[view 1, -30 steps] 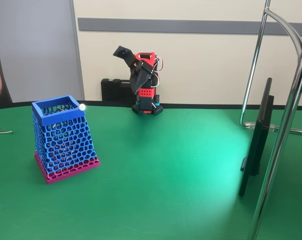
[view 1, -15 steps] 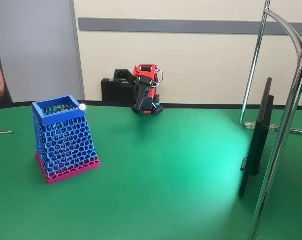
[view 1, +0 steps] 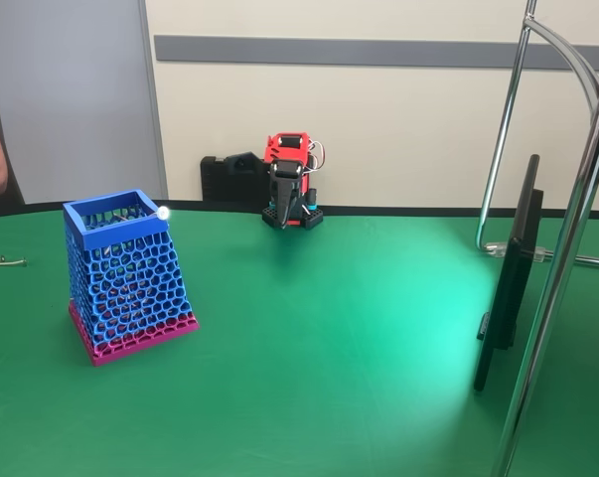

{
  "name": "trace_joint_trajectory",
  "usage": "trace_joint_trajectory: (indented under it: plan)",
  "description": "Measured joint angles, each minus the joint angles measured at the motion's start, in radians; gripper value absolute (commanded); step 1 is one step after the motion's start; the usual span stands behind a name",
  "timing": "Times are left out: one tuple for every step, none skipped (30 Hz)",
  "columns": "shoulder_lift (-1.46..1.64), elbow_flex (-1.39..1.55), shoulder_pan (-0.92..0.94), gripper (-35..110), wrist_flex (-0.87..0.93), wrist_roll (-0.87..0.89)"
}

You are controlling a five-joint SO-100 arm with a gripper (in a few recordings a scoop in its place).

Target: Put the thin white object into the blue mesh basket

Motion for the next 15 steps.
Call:
trace_joint_trajectory:
  plan:
    - [0.005, 0.000, 0.000, 1, 0.009, 0.005]
    - [0.006, 0.000, 0.000, 1, 0.015, 0.009]
    - [0.006, 0.000, 0.000, 1, 0.021, 0.011]
    - [0.006, 0.000, 0.000, 1, 0.026, 0.012]
    - [0.006, 0.000, 0.000, 1, 0.029, 0.017]
    - [0.006, 0.000, 0.000, 1, 0.034, 0.018]
    - [0.006, 0.000, 0.000, 1, 0.040, 0.018]
    - [0.006, 0.000, 0.000, 1, 0.046, 0.021]
    - [0.006, 0.000, 0.000, 1, 0.055, 0.025]
    - [0.006, 0.000, 0.000, 1, 0.063, 0.028]
    - [0.006, 0.000, 0.000, 1, 0.069, 0.029]
    - [0.006, 0.000, 0.000, 1, 0.081, 0.032]
    - [0.006, 0.000, 0.000, 1, 0.087, 0.034]
    - [0.006, 0.000, 0.002, 1, 0.091, 0.034]
    - [0.006, 0.000, 0.002, 1, 0.092, 0.034]
